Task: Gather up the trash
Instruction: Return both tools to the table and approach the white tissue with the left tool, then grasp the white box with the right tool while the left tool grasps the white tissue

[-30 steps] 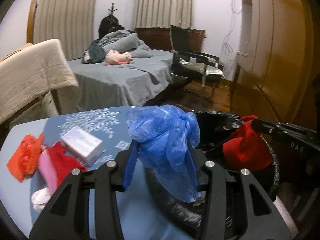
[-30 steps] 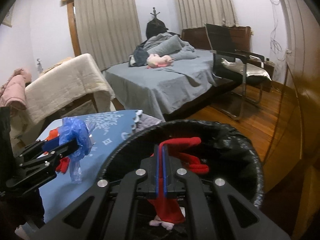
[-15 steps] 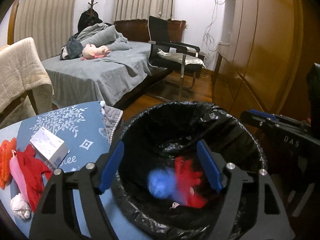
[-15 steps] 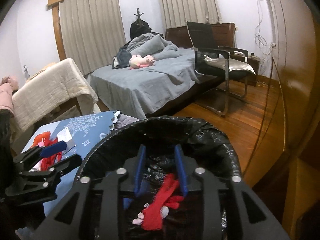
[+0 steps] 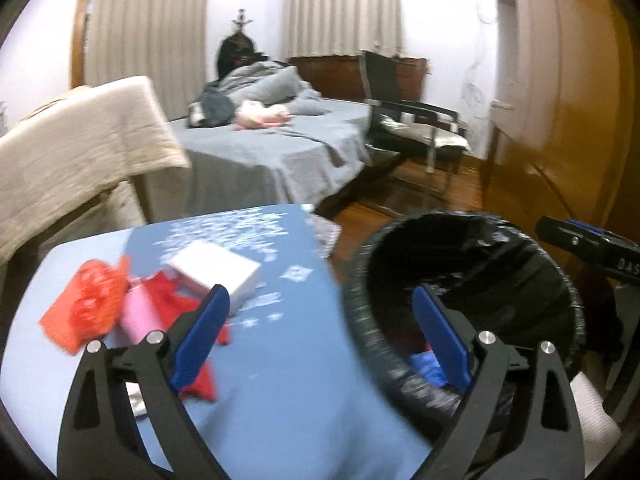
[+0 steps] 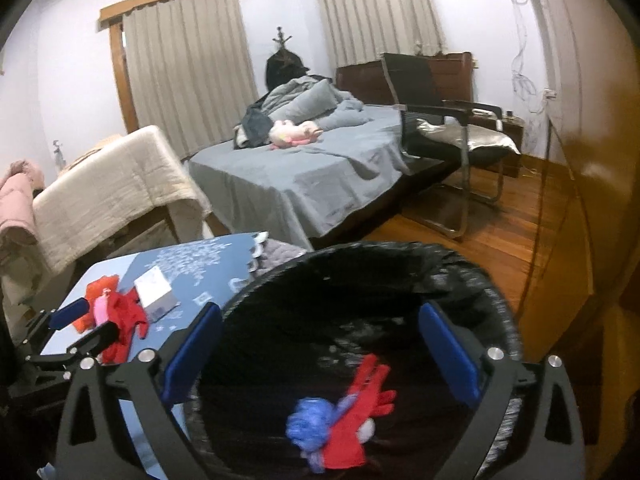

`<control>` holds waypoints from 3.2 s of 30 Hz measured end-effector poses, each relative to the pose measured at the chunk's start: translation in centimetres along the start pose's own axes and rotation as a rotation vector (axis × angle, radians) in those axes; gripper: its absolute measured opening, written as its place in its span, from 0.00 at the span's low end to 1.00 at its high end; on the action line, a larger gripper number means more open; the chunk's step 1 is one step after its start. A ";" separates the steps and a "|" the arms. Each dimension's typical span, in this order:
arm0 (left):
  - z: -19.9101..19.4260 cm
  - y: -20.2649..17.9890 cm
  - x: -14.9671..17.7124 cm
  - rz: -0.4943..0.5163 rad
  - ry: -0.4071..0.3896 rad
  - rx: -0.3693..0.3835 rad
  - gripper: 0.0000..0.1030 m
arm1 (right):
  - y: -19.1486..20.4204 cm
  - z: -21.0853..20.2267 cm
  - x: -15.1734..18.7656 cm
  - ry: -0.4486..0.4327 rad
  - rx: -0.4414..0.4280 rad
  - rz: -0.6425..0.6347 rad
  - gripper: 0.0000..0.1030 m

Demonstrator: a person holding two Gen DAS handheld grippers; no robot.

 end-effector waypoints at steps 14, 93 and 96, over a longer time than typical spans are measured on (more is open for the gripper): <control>-3.5 12.3 3.0 -0.122 0.016 -0.231 0.88 | 11.2 3.1 3.3 0.088 -0.160 -0.125 0.94; -0.8 23.9 4.7 -0.262 0.065 -0.339 0.31 | 24.8 16.7 3.4 0.172 -0.210 -0.256 0.94; -0.4 24.2 4.5 -0.261 0.062 -0.344 0.31 | 25.1 18.2 3.4 0.190 -0.197 -0.273 0.94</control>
Point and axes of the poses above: each gripper's, at about its wrist camera, not at the fingertips, and z roughly the way its jaws point, y to its left, x to its underside, the point moved 9 cm from there along z, roughly the way its jaws point
